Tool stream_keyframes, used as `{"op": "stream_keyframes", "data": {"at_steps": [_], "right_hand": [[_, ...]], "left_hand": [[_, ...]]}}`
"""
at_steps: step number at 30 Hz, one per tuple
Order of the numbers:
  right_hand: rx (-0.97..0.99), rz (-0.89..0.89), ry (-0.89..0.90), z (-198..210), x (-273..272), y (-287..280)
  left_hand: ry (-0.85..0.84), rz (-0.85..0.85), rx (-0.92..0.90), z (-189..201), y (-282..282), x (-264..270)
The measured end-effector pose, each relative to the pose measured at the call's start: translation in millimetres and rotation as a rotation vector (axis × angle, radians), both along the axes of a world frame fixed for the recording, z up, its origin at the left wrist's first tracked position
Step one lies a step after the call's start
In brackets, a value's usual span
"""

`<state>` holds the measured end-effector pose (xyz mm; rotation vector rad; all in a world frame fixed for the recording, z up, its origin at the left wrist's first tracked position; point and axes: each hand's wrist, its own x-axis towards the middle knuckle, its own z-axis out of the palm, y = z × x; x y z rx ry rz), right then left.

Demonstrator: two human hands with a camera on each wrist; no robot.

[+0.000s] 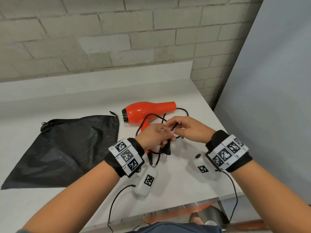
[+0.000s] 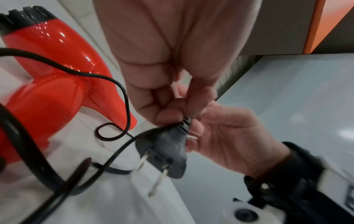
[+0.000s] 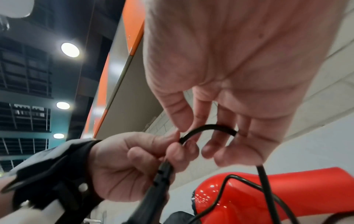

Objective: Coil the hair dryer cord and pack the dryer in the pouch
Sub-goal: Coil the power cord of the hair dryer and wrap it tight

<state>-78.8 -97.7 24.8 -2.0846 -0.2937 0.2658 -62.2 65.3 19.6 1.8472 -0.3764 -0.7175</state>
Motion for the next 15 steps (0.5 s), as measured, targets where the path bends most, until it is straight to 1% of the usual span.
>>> {"op": "stream_keyframes", "data": {"at_steps": [1,2,3,4,5,6,7,8,9,11,13,15], "right_hand": [[-0.028,-0.036,-0.018,-1,-2,-4],[-0.052,-0.068,-0.021,-3,-4,-10],[-0.084,-0.085,-0.015,-6,-6,-15],[-0.129,-0.089,-0.007,-8,-8,-20],[-0.169,-0.084,-0.001,-12,-10,-23],[-0.193,-0.082,0.002,-15,-13,-26],[-0.2,-0.074,0.008,-18,-15,-28],[-0.2,-0.065,0.017,-21,-18,-29],[-0.196,-0.06,0.024,-23,-19,-31],[-0.209,-0.053,0.051,-26,-22,-33],[-0.267,-0.022,0.08,-28,-22,-34],[-0.342,0.02,0.104,-30,-21,-33]], "left_hand": [[-0.025,0.046,0.005,-2,-2,3],[-0.079,0.095,0.06,-5,-3,8],[-0.15,0.117,0.165,-8,-4,13],[-0.205,0.092,0.308,-11,-5,16],[-0.223,0.024,0.464,-14,-5,19],[-0.203,-0.068,0.598,-16,-7,20],[-0.153,-0.149,0.681,-19,-8,22],[-0.086,-0.202,0.717,-20,-10,23],[-0.035,-0.232,0.729,-22,-11,24],[0.019,-0.238,0.699,-24,-10,29],[0.07,-0.2,0.604,-26,-8,32],[0.127,-0.174,0.457,-22,-7,29]]}}
